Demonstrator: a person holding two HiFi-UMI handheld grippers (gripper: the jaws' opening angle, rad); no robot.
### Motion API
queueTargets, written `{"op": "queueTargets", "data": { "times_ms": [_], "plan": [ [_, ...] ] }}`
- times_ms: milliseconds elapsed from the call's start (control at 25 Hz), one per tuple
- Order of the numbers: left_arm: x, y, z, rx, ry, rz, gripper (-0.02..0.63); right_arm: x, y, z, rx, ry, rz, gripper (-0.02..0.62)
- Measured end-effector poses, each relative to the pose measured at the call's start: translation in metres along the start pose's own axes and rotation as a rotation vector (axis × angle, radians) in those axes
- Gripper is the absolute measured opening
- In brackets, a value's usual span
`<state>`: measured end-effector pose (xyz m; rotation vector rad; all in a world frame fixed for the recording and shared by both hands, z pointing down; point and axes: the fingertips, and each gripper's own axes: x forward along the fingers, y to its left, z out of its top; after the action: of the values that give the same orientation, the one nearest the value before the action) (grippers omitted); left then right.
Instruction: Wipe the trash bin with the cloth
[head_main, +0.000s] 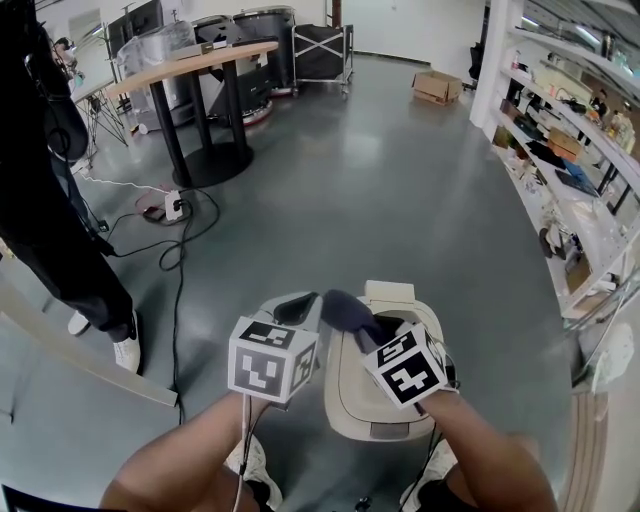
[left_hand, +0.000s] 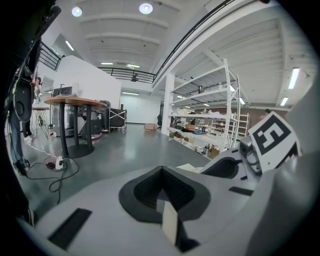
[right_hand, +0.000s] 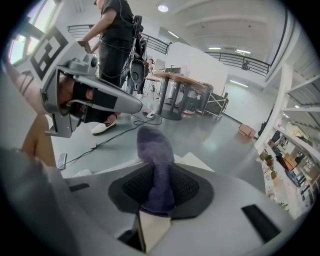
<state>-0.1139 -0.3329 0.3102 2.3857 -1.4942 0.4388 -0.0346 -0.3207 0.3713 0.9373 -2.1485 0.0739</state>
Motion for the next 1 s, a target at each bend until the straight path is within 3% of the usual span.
{"op": "queueTargets", "data": {
  "times_ms": [1000],
  "plan": [
    [0.006, -0.046, 0.004, 0.037, -0.002, -0.064, -0.002, -0.041, -0.066, -0.068, 0.136, 0.056, -0.168, 0.098]
  ]
}}
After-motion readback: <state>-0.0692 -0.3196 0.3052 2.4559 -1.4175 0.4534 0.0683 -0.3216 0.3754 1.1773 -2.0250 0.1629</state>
